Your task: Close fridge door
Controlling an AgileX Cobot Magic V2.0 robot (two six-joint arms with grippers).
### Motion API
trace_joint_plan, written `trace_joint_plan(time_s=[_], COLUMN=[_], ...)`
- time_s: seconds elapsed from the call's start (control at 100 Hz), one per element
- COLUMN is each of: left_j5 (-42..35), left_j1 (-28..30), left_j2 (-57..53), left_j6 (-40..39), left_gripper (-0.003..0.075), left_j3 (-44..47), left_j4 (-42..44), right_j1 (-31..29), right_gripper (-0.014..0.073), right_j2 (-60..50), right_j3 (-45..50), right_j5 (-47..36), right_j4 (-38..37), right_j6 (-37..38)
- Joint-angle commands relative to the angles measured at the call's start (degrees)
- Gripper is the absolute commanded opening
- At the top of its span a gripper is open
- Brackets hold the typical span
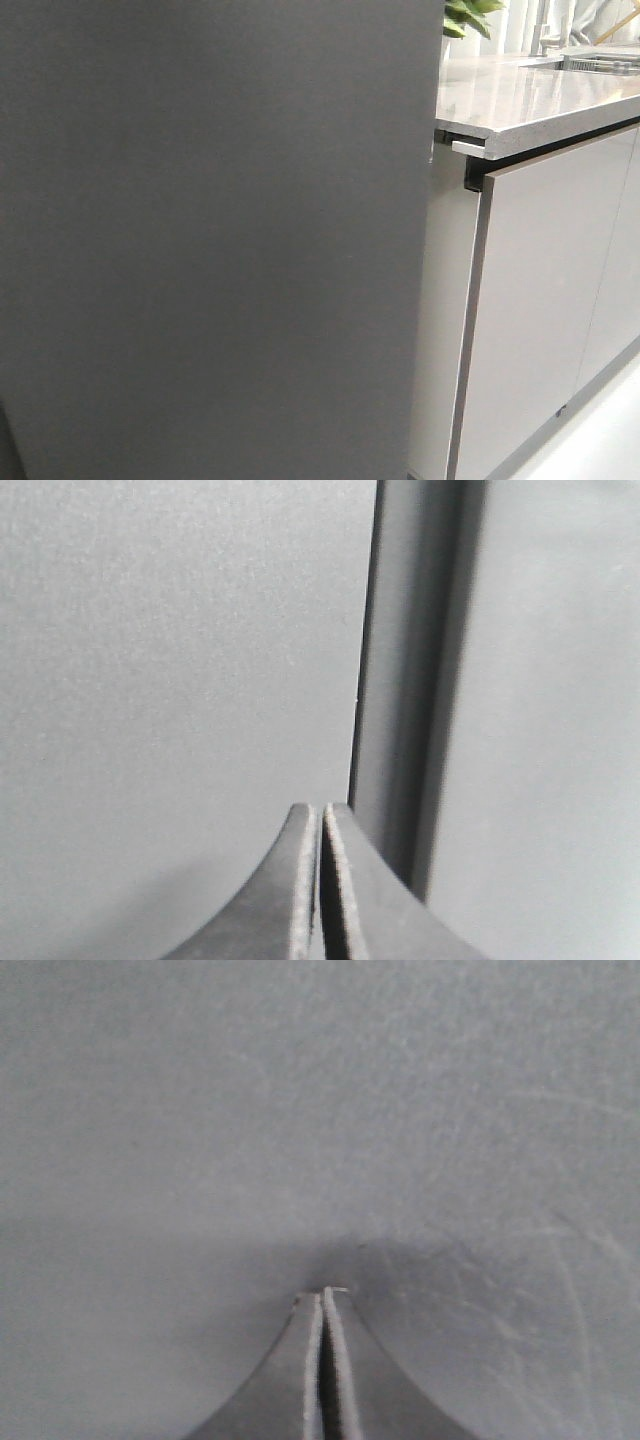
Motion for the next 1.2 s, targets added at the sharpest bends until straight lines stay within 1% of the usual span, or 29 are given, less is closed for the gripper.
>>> trace_joint_plan(time_s=[0.0, 0.11, 0.25, 0.4, 0.52, 0.73, 0.97, 1.19], left_j5=[-4.40, -4.40, -4.40, -4.40, -4.40, -4.40, -4.40, -4.40], left_j1=[-0.09, -0.09, -0.09, -0.09, -0.09, -0.09, -0.09, -0.09], left_j2=[1.09, 1.09, 1.09, 1.09, 1.09, 1.09, 1.09, 1.09], left_j6=[-0.20, -0.20, -0.20, -0.20, -0.20, -0.20, -0.20, -0.20], left_gripper=[-0.0021, -0.0021, -0.0020, -0.0021, -0.0020, -0.0021, -0.0021, -0.0020], left_j3=[1.60, 1.60, 1.60, 1.60, 1.60, 1.60, 1.60, 1.60], left_j4=[-0.09, -0.09, -0.09, -0.09, -0.09, -0.09, -0.09, -0.09], right_j1=[-1.36, -3.09, -5.54, -8.41, -12.05, -19.54, -31.93, -40.74], right_gripper=[-0.0076, -0.0076, -0.0076, -0.0076, -0.0076, -0.0076, -0.0076, -0.0076], right_j2=[-3.24, -4.52, -9.24, -17.17, -24.72, -39.55, -56.17, -71.13], right_j3=[-2.33, -1.90, 2.64, 11.62, 19.93, 34.85, 51.38, 66.18], right_j5=[-3.89, -3.34, -3.56, -3.56, -5.02, -5.26, -5.38, -5.36], right_j4=[-0.12, -0.12, -1.16, -3.63, -3.75, -3.75, -3.75, -3.75], right_j6=[-0.03, -0.03, -0.03, -0.03, -0.03, -0.03, -0.03, -0.03])
